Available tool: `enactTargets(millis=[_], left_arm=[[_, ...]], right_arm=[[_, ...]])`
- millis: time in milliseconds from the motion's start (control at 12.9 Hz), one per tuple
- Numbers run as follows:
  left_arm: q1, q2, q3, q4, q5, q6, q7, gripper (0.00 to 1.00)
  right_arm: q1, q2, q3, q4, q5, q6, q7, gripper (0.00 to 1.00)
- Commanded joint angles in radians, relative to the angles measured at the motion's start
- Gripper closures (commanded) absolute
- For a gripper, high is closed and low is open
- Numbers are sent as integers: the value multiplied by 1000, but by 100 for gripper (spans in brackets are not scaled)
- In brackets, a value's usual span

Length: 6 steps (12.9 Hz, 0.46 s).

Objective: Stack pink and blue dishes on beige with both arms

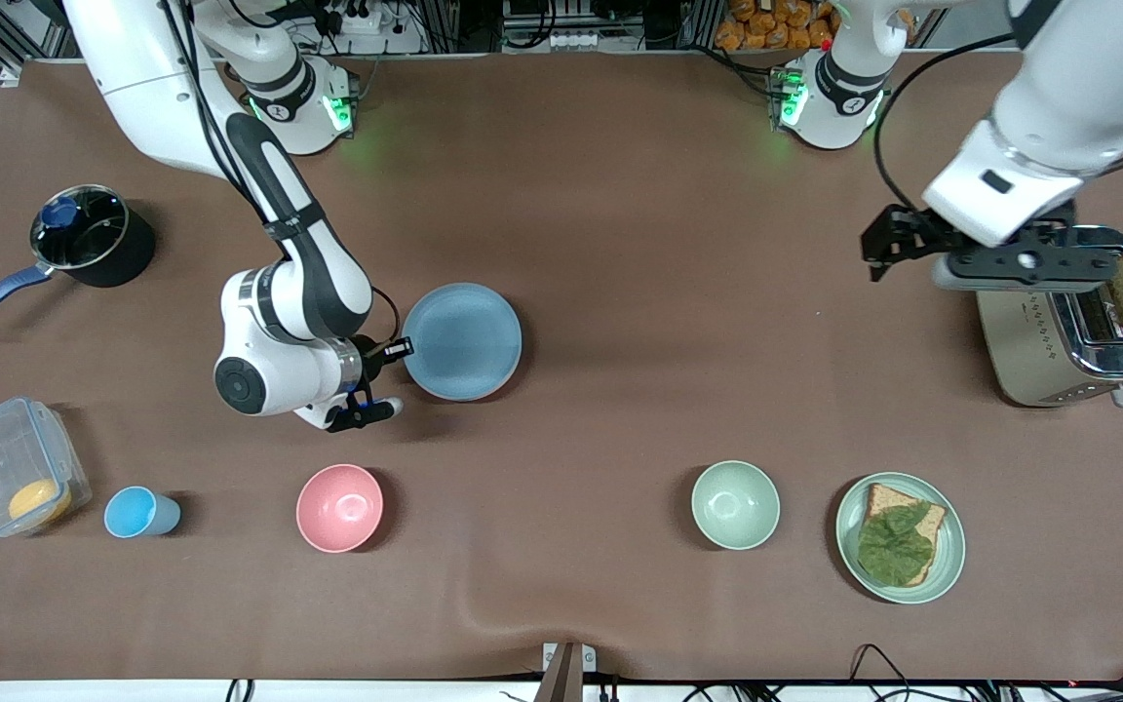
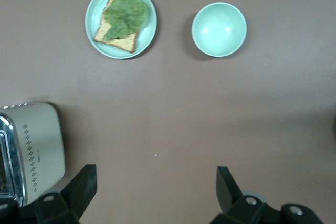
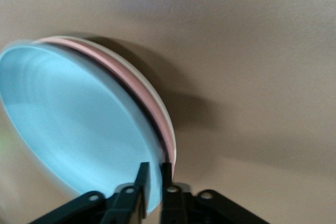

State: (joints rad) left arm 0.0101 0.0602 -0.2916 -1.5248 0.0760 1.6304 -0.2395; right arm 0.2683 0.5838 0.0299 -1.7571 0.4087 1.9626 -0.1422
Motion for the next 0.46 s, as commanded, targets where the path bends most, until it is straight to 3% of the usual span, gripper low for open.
enactTargets(millis=[0,155,387], left_arm=[[-1,-20,83,3,-47,-18,26,0],[1,-25,95,-1,-47,-20,26,0],[2,-37,106,-1,-47,-21,25,0]], right_arm=[[-3,-16,-13,7,19,4,4,11],[-18,-44,-15,22,9,-10,4,0],[-14,-142,-66,59,-40,-22,26,0]])
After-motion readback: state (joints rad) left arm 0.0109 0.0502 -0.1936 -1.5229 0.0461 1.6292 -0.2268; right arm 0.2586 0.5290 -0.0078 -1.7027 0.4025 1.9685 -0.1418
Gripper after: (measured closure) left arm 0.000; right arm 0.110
